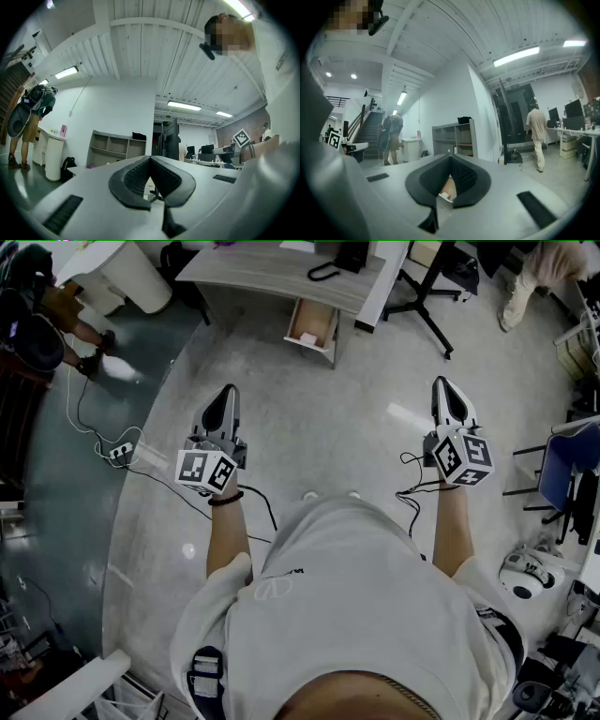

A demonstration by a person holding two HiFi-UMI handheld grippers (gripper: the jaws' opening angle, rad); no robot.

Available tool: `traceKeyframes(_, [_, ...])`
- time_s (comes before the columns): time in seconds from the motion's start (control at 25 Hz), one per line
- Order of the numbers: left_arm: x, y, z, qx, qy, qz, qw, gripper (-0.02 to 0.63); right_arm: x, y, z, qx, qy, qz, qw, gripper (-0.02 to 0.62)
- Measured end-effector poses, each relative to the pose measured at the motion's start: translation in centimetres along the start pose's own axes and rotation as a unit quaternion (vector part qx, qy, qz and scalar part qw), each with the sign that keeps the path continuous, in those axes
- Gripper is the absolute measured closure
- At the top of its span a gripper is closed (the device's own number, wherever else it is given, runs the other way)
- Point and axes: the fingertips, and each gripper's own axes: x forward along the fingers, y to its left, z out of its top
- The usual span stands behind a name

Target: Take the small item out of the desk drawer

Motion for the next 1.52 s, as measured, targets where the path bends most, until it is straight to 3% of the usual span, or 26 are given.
traceKeyframes(0.56, [-1.9, 1.6, -0.2, -0.012, 0.004, -0.006, 0.9999, 0.606, -0.2, 2.3, -0.4, 0.013, -0.008, -0.008, 1.000, 0.597])
traceKeyframes(1.04, [-4.5, 4.7, -3.4, -0.032, 0.040, -0.025, 0.9984, 0.606, 1.1, 6.6, -3.1, 0.020, 0.013, -0.014, 1.000, 0.597])
traceKeyframes(1.52, [-0.3, 5.5, -4.7, -0.036, 0.042, -0.025, 0.9982, 0.606, 5.9, 5.1, -3.6, 0.021, 0.016, -0.004, 1.000, 0.597])
